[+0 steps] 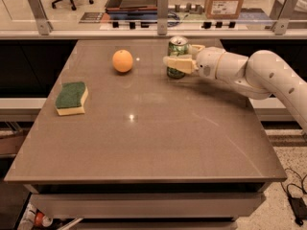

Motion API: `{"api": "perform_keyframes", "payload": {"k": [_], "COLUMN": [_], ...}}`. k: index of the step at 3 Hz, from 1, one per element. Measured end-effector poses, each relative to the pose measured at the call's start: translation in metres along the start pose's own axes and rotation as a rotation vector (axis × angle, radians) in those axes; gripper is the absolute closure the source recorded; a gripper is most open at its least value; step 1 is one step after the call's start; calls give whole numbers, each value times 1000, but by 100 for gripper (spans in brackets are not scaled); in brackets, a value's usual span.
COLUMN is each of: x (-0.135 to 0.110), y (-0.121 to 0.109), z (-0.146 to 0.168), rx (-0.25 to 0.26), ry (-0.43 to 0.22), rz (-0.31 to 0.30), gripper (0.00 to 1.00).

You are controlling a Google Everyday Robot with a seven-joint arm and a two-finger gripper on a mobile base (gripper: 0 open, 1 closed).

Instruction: Pick green can

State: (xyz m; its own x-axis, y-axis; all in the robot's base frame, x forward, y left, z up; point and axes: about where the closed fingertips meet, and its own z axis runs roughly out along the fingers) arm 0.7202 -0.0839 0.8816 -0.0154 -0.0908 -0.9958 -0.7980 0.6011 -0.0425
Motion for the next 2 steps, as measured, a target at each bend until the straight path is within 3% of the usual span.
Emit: {"api": "perform_keyframes", "payload": {"k": [2], "x": [-1], "y": [4], "z": [5], "rx": [-9], "ry": [-1], "rz": [0], "gripper": [87]}}
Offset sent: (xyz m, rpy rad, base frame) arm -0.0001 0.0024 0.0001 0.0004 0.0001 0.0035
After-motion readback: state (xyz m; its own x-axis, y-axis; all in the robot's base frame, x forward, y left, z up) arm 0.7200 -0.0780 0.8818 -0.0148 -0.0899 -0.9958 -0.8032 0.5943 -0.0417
